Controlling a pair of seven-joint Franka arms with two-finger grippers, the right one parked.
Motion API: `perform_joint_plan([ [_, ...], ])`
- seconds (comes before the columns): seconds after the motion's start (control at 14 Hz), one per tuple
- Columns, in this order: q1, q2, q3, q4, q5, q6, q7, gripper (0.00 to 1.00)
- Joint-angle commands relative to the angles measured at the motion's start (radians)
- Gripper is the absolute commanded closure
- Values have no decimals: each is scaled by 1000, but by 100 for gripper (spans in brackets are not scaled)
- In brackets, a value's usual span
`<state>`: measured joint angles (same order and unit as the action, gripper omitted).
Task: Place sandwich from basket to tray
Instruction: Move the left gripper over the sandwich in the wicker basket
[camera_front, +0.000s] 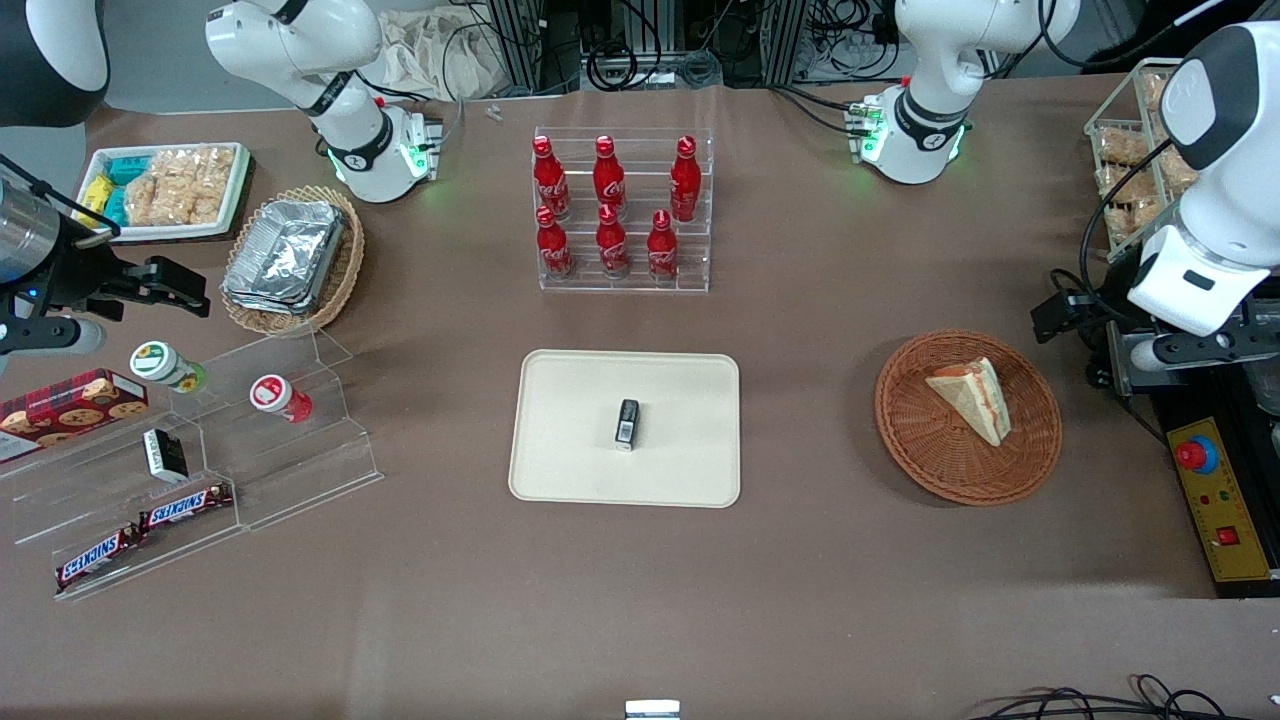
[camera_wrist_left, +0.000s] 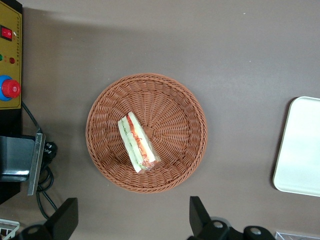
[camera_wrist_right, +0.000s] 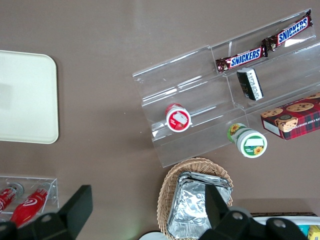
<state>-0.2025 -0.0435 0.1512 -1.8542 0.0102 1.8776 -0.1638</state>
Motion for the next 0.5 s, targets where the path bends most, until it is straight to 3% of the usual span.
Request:
perform_joint_plan([
  [0.0, 0, -1, -2, 10, 16, -6, 4, 0],
  [0.43, 2, 28, -2, -5, 17, -60, -2, 0],
])
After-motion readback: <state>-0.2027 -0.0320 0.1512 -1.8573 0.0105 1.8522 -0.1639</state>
